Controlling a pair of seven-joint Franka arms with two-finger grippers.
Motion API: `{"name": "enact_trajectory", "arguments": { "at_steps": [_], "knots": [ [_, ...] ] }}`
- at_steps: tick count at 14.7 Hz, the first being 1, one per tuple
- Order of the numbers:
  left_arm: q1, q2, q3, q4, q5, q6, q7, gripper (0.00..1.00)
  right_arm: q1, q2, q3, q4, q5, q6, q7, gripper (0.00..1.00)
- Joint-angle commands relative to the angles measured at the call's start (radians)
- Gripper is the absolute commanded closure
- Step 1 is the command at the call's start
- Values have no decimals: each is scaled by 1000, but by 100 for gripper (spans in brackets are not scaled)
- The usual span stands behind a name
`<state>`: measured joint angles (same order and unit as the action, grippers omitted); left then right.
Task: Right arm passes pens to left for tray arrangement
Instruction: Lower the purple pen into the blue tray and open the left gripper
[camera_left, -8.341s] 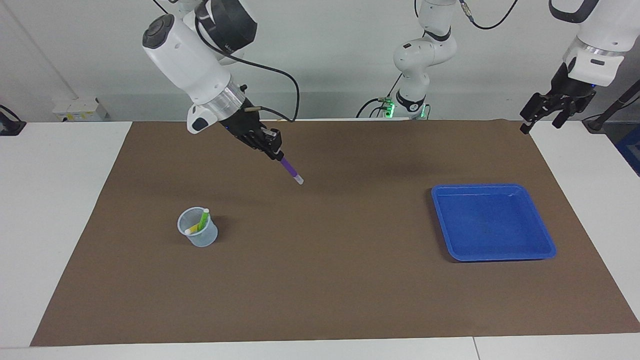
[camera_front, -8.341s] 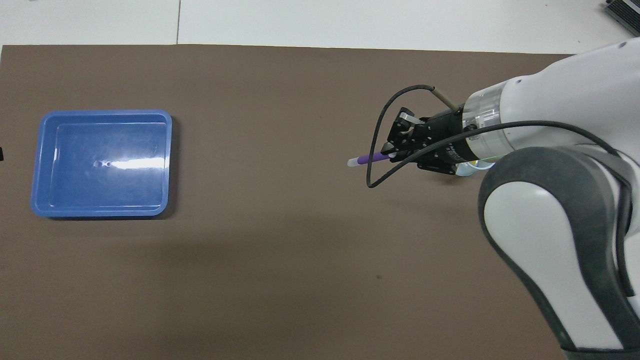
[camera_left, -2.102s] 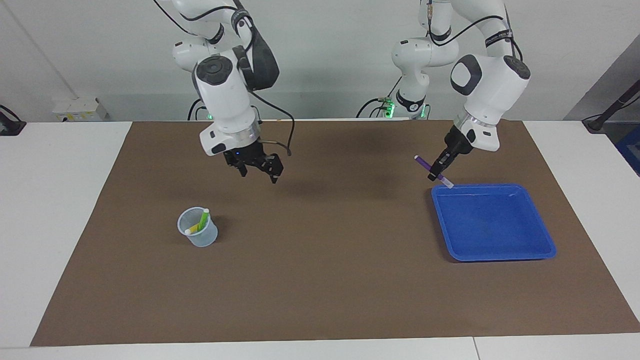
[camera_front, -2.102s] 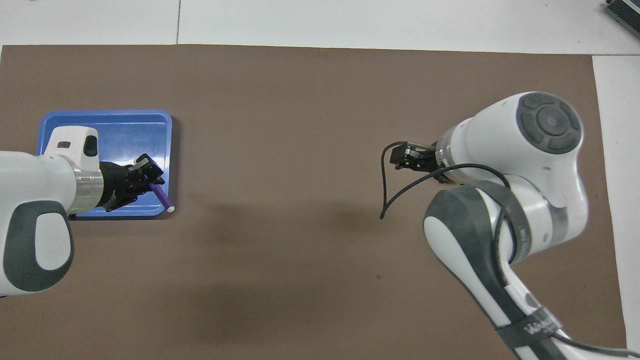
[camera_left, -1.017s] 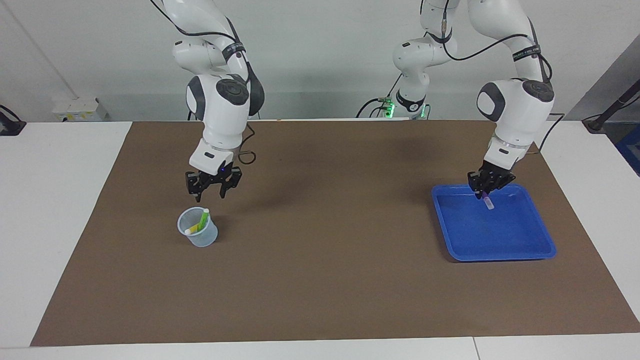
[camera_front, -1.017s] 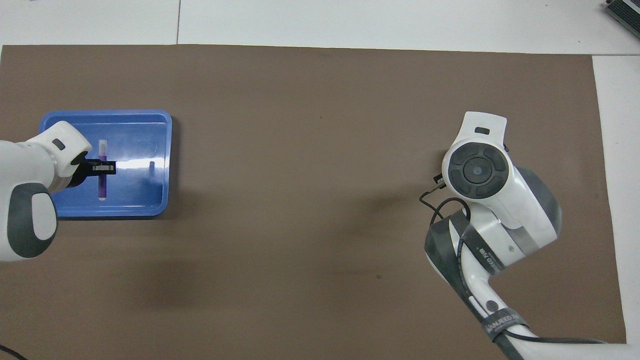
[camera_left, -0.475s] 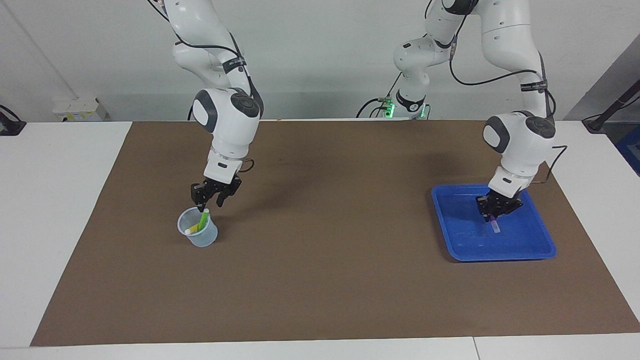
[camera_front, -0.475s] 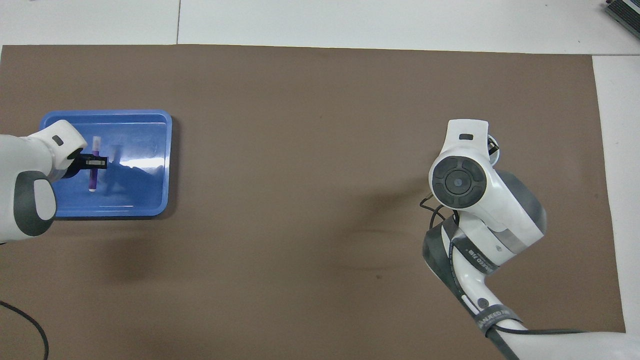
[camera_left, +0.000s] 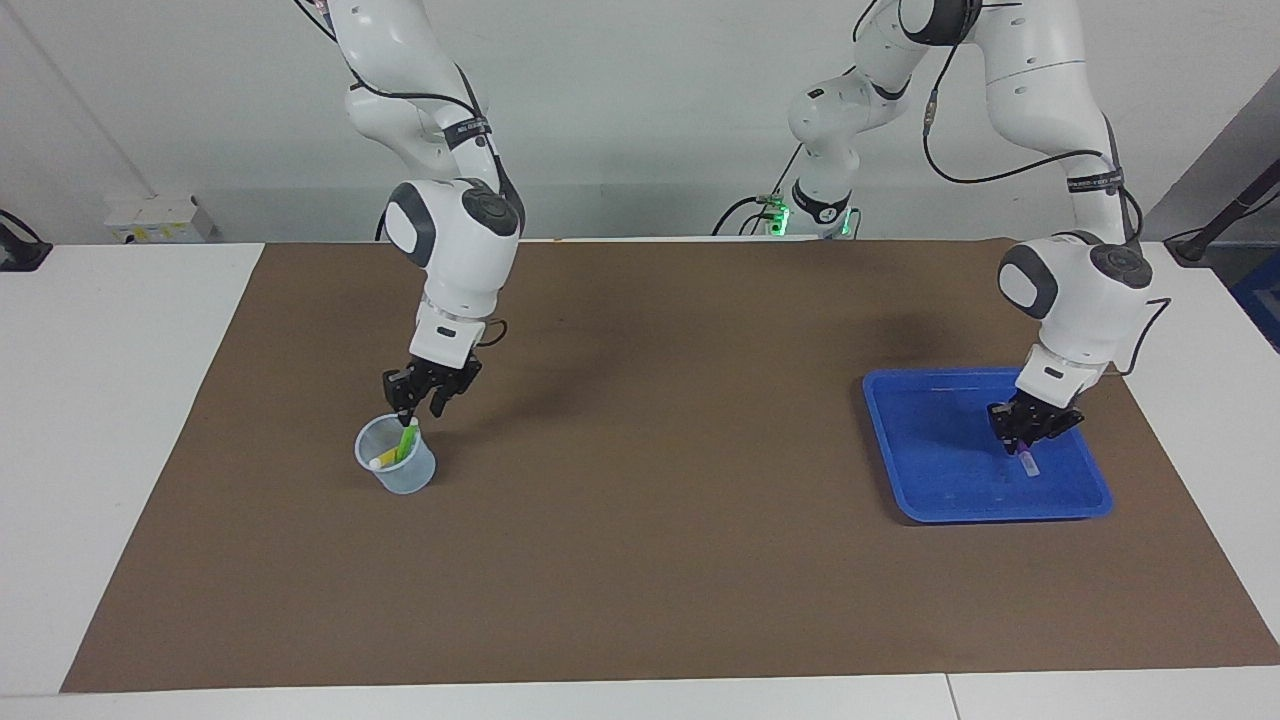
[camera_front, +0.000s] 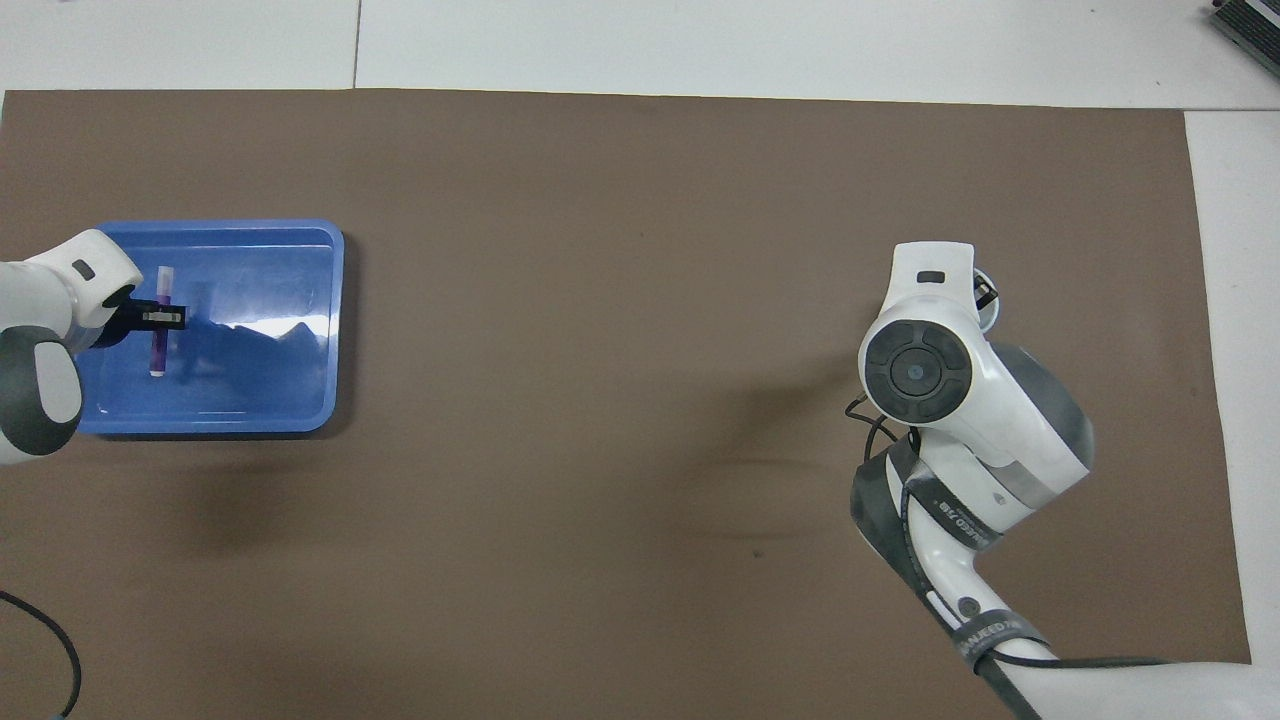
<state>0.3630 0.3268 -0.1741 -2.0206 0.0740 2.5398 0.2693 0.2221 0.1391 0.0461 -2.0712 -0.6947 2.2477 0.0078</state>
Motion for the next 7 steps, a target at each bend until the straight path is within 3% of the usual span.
{"name": "enact_trajectory", "arguments": {
  "at_steps": [1, 7],
  "knots": [
    [36, 9, -2, 7, 23, -36, 7, 100, -32, -12, 5, -20, -31, 33, -28, 54],
    [42, 1, -2, -30, 23, -43, 7, 100, -46, -10, 5, -21, -31, 50, -42, 60]
  ]
}}
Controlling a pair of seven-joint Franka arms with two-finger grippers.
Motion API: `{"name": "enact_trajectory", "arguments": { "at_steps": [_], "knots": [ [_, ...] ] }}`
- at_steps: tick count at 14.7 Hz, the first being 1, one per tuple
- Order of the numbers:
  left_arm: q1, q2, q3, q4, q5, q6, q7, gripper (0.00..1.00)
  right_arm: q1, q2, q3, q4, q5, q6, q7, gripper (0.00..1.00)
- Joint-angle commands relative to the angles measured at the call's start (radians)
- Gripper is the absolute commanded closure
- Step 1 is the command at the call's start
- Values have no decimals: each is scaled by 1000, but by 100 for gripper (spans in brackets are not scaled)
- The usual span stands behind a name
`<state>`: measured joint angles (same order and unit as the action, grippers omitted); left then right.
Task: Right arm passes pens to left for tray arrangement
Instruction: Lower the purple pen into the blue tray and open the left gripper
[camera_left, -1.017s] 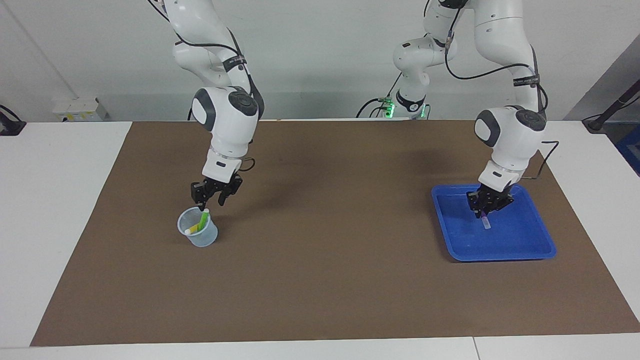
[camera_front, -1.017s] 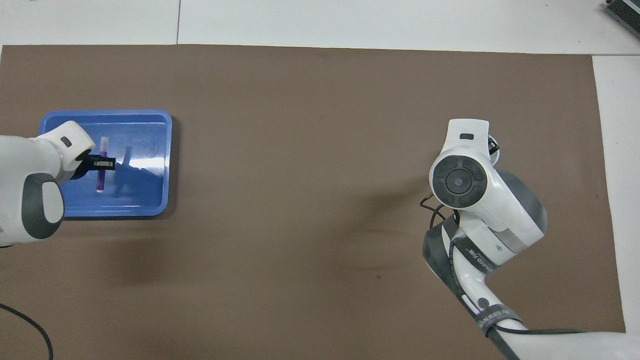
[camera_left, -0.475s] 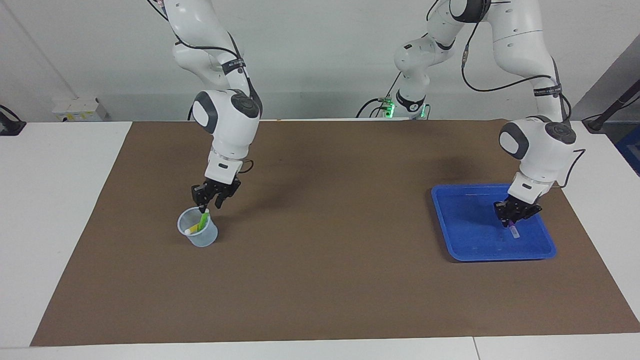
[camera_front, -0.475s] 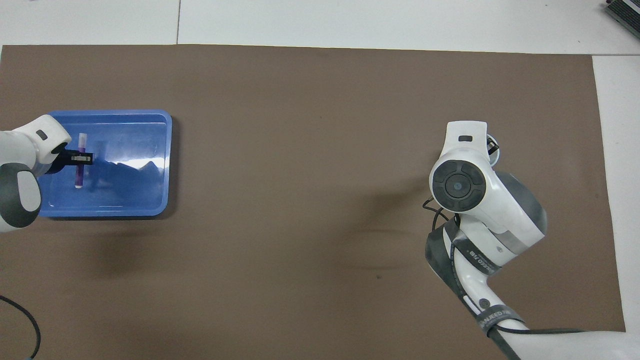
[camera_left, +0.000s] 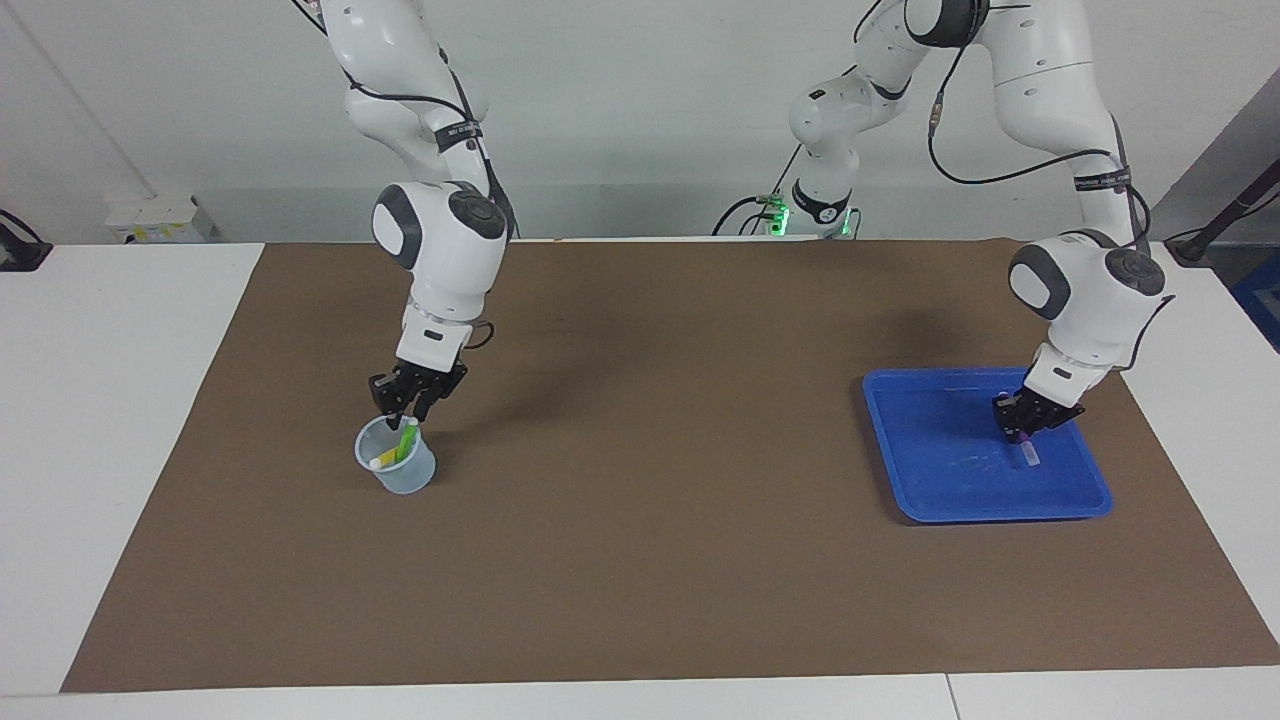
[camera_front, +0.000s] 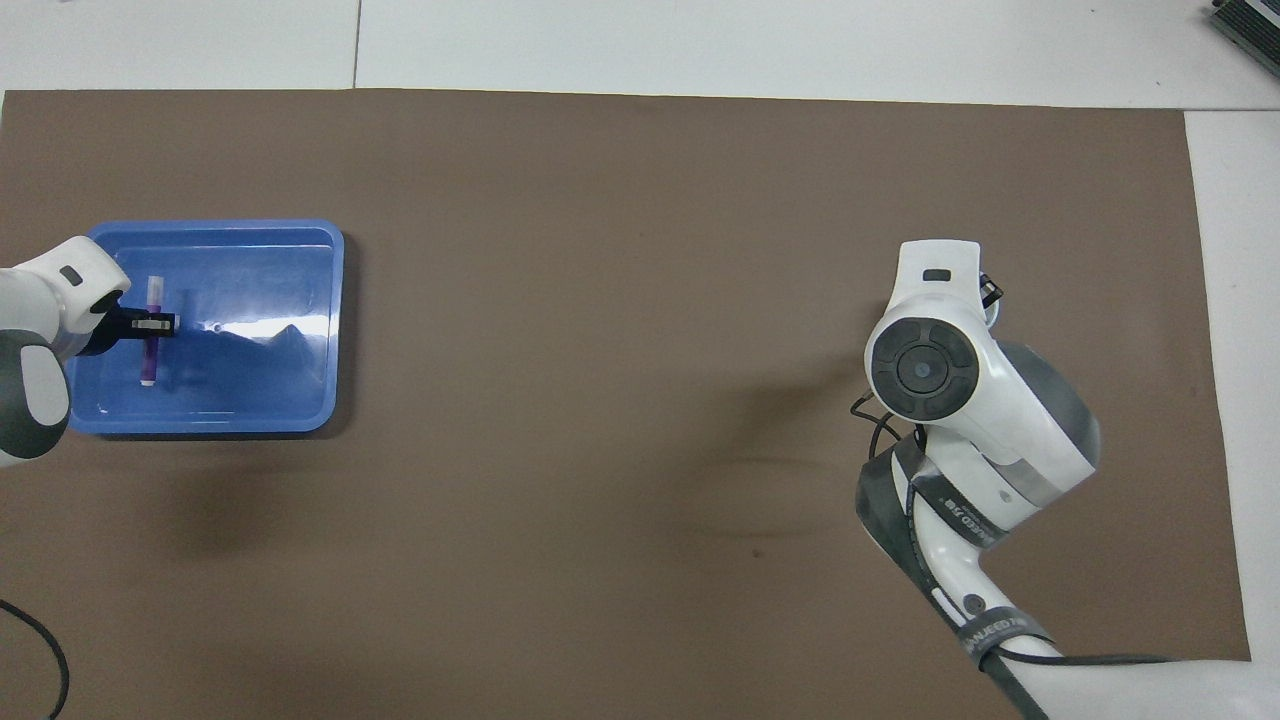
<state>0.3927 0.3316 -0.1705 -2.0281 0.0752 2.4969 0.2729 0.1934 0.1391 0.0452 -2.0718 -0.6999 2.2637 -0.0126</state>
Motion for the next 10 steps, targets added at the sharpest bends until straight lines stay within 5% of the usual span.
{"name": "enact_trajectory", "arguments": {
  "at_steps": [1, 2, 3, 4, 5, 6, 10],
  "knots": [
    [12, -3, -6, -26, 21, 3, 5, 100, -17, -10, 5, -21, -26, 34, -21, 61],
    [12, -3, -6, -26, 21, 7, 3, 97, -17, -10, 5, -21, -26, 34, -21, 61],
    [9, -3, -6, -26, 21, 13, -1, 80, -17, -10, 5, -21, -26, 34, -21, 62],
    [3, -2, -6, -27, 21, 28, -7, 60, -17, -10, 5, -21, -26, 34, -21, 62],
    [5, -2, -6, -29, 21, 34, -6, 13, -17, -10, 5, -21, -26, 34, -21, 62],
    [8, -2, -6, -29, 21, 28, -4, 0, -17, -10, 5, -21, -26, 34, -21, 62],
    [11, -2, -6, -27, 21, 25, -7, 0, -17, -9, 5, -21, -24, 48, -21, 62]
  ]
}}
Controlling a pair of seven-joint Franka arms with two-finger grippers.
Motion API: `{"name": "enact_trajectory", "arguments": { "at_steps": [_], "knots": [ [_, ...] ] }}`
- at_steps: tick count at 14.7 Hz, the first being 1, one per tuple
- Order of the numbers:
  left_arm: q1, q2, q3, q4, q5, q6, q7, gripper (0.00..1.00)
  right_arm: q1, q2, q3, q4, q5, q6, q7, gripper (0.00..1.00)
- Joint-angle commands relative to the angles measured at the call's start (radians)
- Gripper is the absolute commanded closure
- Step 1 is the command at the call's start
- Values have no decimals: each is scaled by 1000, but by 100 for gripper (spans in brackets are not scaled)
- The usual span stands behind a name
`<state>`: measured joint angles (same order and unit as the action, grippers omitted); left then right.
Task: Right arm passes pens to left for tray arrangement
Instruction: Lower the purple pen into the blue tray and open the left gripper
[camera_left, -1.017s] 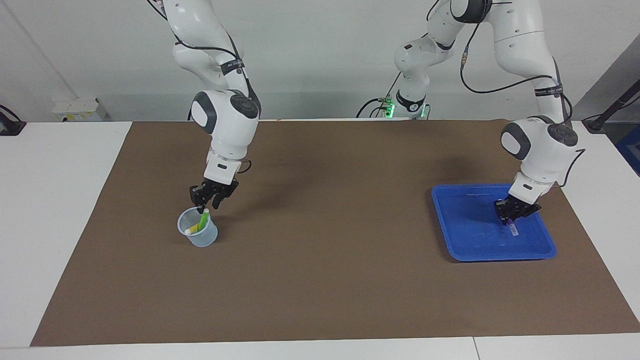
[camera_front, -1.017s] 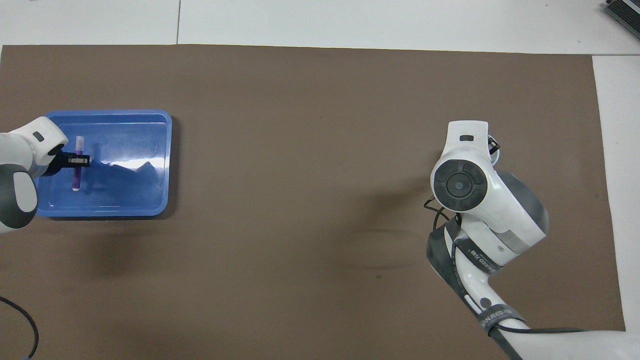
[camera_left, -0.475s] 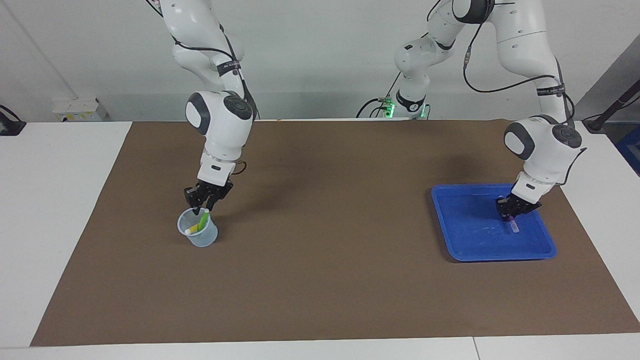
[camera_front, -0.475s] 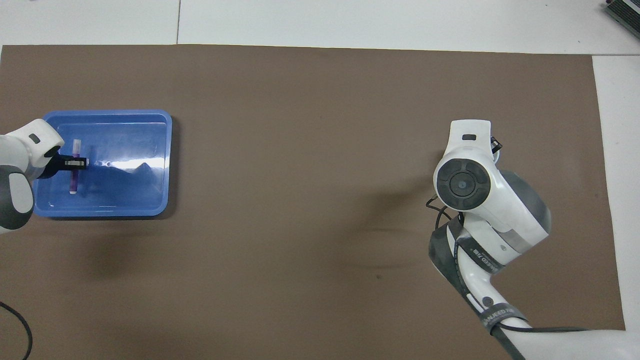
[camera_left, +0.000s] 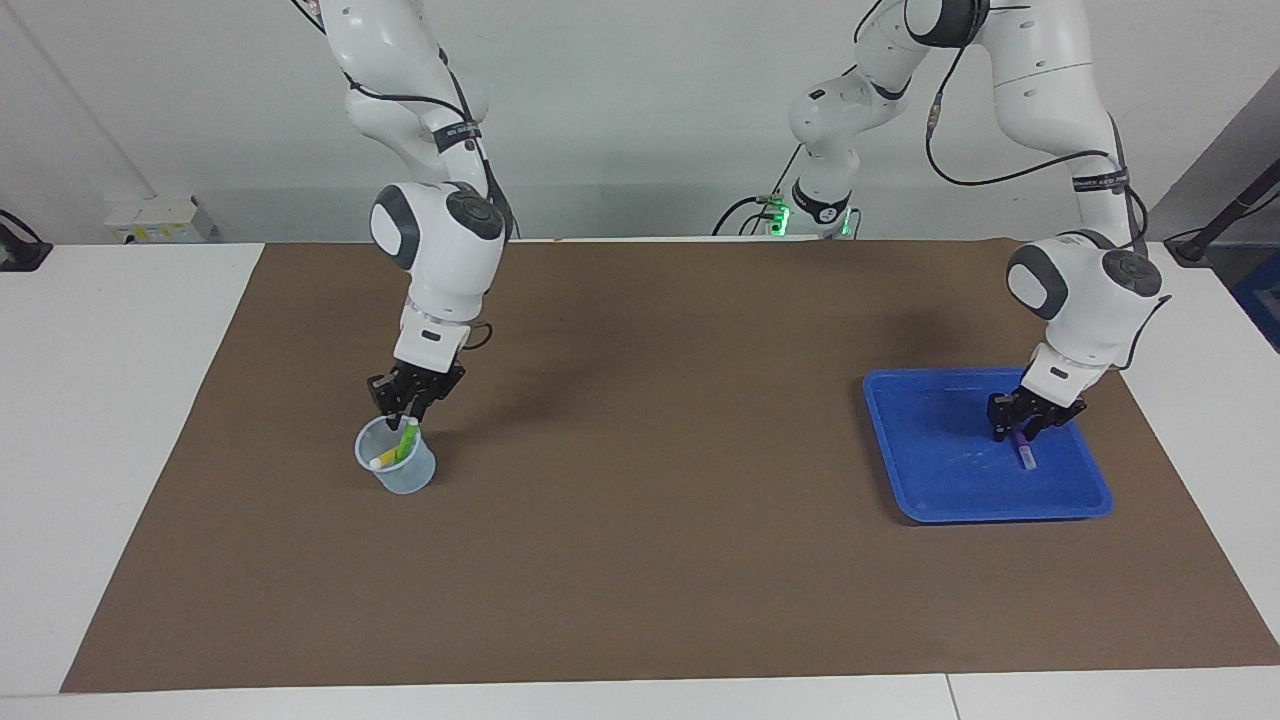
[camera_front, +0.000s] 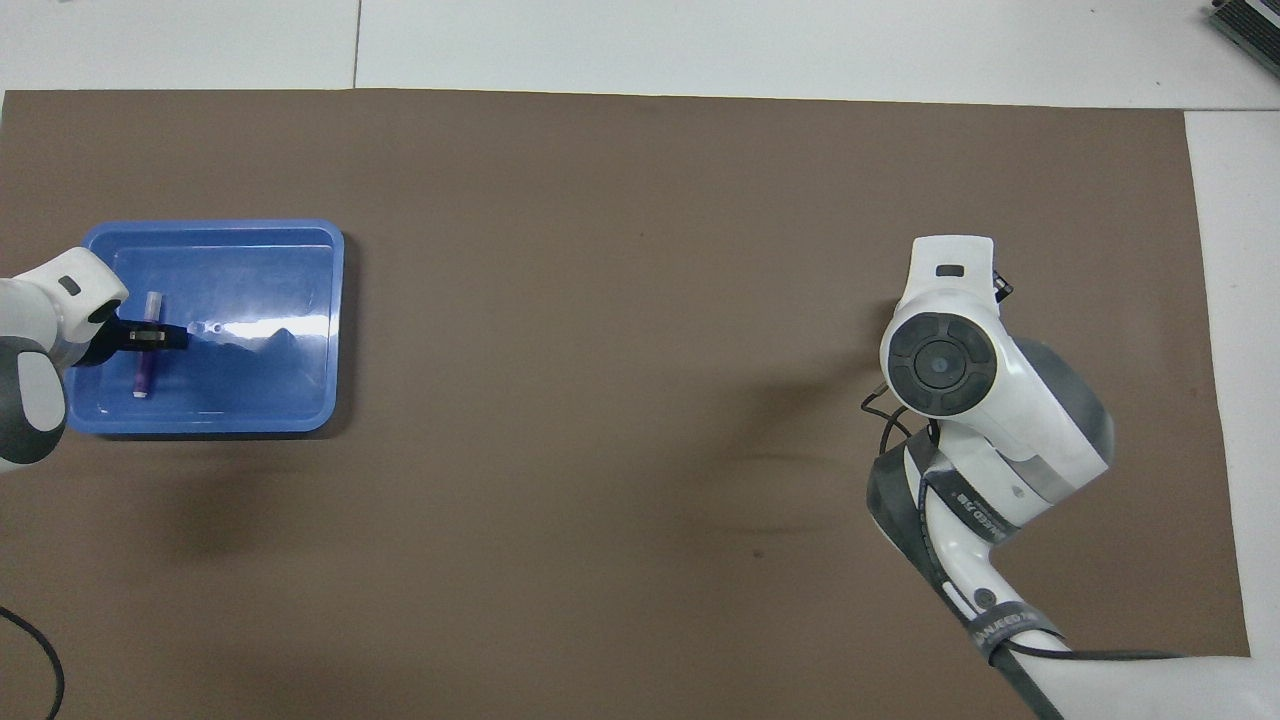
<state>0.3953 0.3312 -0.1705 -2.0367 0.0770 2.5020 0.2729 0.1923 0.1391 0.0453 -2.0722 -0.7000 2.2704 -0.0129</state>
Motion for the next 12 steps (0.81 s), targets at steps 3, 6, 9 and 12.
{"name": "enact_trajectory", "arguments": {
  "at_steps": [3, 6, 9, 12],
  "knots": [
    [8, -1, -6, -14, 18, 27, -9, 0, -16, -7, 5, -20, -24, 43, -21, 62],
    [0, -3, -7, -8, 20, 34, -9, 0, -17, -6, 5, -22, -24, 60, -22, 63],
    [0, -11, -7, -7, 20, 32, -7, 0, -19, -6, 5, -28, -24, 64, -22, 64],
    [-3, -29, -6, -7, 18, 28, -4, 0, -20, -6, 5, -29, -24, 76, -22, 66]
  ]
}}
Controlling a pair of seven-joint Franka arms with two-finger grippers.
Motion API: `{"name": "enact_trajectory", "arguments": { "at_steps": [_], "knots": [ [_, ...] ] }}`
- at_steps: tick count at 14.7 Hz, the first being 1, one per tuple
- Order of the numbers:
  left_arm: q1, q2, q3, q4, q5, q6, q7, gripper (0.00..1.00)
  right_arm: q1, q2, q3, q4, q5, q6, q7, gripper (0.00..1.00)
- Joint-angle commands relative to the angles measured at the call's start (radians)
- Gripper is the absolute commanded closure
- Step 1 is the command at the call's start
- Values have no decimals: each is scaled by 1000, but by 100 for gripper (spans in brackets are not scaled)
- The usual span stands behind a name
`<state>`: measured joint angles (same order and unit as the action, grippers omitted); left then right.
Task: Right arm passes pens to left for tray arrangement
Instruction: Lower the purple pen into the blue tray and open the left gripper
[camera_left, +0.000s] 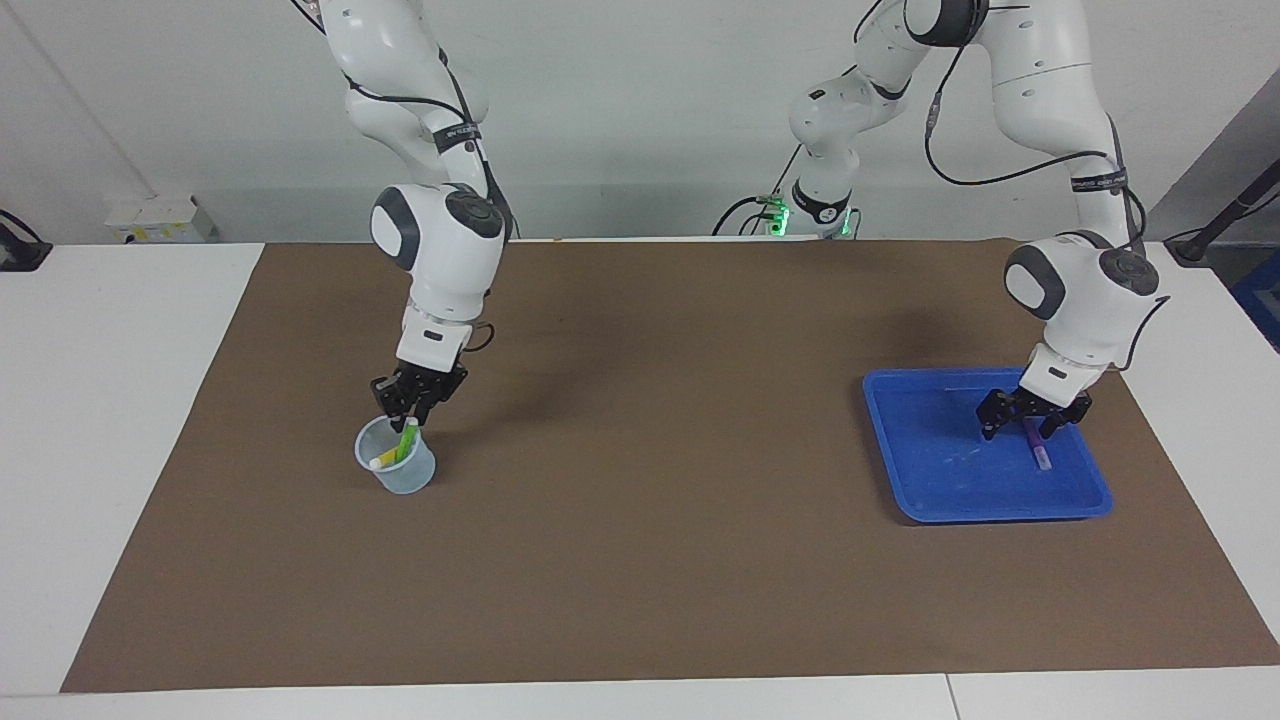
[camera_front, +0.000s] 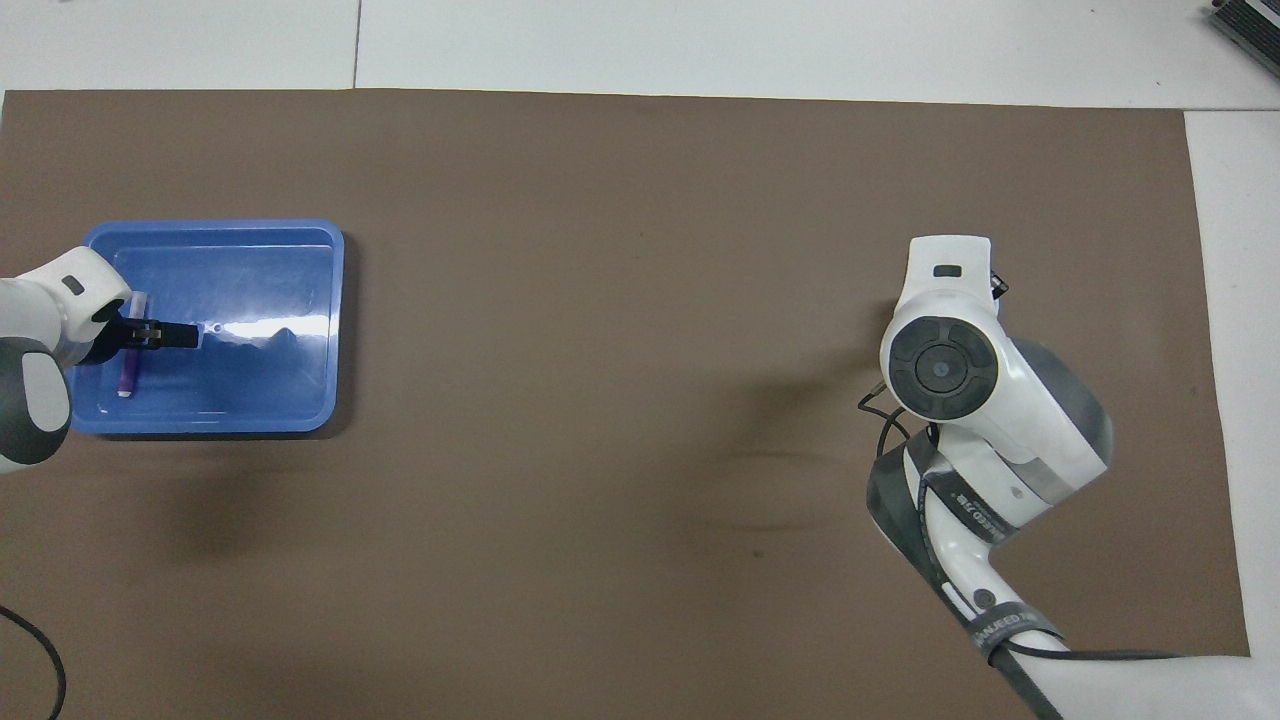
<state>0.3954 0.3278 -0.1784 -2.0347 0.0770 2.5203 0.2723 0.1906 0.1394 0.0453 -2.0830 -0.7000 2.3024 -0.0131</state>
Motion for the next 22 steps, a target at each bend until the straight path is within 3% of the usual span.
{"name": "enact_trajectory", "arguments": {
  "at_steps": [1, 8, 16, 22],
  "knots": [
    [-6, -32, 0, -7, 18, 11, -4, 0, -26, -6, 5, -20, -24, 45, -22, 66],
    [-13, -124, -3, 31, 20, 2, 2, 0, -25, -6, 5, -20, -24, 45, -22, 75],
    [-6, -167, -3, 28, 18, -66, 32, 0, -22, -6, 5, -19, -21, 38, -19, 100],
    [5, -176, -3, 36, -23, -162, -140, 0, -26, -9, 7, 38, -15, -26, -43, 100]
  ]
}}
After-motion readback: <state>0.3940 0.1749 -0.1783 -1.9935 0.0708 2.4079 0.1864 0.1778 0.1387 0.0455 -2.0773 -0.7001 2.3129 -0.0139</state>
